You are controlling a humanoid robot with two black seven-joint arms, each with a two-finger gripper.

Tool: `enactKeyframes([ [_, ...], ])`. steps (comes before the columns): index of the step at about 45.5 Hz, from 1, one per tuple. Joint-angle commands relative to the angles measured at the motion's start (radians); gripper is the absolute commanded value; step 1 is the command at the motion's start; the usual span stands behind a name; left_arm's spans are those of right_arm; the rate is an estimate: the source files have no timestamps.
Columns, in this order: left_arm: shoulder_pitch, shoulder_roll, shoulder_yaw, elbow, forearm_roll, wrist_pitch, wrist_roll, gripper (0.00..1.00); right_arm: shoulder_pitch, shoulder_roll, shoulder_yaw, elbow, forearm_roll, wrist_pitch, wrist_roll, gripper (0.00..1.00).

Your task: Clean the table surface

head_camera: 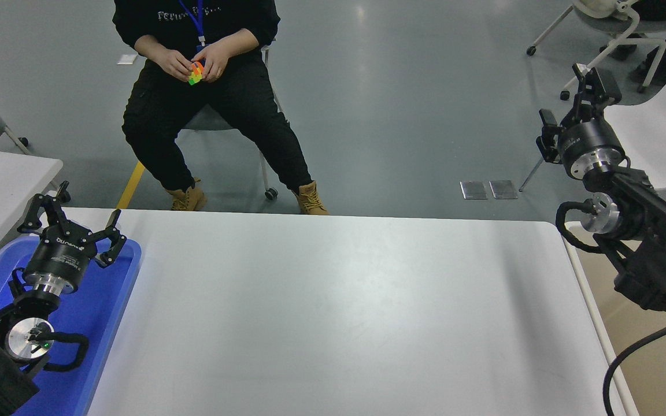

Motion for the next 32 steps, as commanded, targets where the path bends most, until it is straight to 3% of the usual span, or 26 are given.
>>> enactKeyframes([
  [1,-0.001,0.000,0.000,0.000,0.000,0.000,0.001,1.00,-0.077,0.018,0.019,-0.003,0.000,0.001,0.019,0.98],
  [32,0.000,0.000,0.000,0.000,0.000,0.000,0.000,1.00,-0.190,0.121,0.039,-0.004,-0.008,0.003,0.101,0.98],
])
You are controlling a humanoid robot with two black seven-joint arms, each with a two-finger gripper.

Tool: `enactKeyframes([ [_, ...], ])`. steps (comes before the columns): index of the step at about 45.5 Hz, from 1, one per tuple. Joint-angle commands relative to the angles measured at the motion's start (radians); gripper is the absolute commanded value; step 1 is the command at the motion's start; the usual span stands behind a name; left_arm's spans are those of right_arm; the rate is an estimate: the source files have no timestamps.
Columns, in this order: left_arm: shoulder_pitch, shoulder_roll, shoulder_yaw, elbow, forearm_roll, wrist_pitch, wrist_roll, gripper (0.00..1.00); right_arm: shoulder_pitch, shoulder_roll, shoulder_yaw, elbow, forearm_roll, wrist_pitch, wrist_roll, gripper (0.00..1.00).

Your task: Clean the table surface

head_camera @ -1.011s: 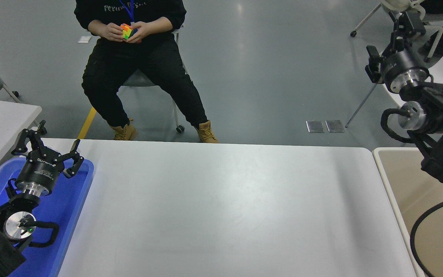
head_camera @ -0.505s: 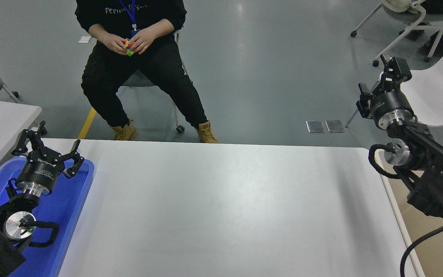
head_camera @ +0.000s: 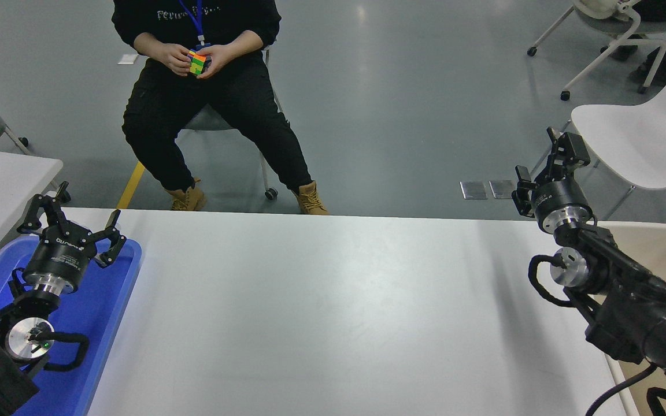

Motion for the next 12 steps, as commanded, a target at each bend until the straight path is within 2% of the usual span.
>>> enactKeyframes([
  [1,0.000,0.000,0.000,0.000,0.000,0.000,-0.001,1.00,-0.030,0.013,0.003,0.000,-0.002,0.001,0.020,0.98],
  [12,0.000,0.000,0.000,0.000,0.000,0.000,0.001,1.00,-0.031,0.010,0.000,0.000,-0.001,0.001,0.020,0.98],
])
